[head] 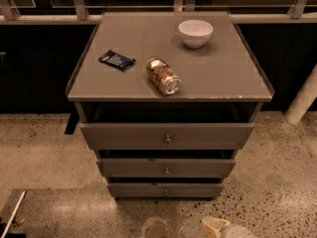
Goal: Open bottom drawer
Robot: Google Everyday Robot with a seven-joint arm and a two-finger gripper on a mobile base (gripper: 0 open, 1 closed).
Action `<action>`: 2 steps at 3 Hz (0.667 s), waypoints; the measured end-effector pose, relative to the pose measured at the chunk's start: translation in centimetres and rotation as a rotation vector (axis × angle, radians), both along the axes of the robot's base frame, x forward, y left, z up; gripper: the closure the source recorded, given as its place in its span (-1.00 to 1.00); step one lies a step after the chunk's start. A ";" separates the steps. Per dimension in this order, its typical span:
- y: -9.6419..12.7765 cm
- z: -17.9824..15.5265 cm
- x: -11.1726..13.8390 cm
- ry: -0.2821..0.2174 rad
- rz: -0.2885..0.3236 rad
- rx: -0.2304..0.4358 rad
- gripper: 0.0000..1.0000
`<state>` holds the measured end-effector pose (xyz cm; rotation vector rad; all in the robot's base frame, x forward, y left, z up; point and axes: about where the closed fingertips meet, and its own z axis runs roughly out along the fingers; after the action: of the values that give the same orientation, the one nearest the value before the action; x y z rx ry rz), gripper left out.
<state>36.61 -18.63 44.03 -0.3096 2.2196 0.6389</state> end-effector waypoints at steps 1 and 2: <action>0.0 0.0 0.0 0.000 0.000 0.000 1.00; -0.1 -1.2 0.5 0.011 -0.021 0.010 1.00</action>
Offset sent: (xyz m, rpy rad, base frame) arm 0.0114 -0.0064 -0.0280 0.0219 0.0263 -0.0589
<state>37.10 -18.77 42.87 -0.2778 2.2264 0.6409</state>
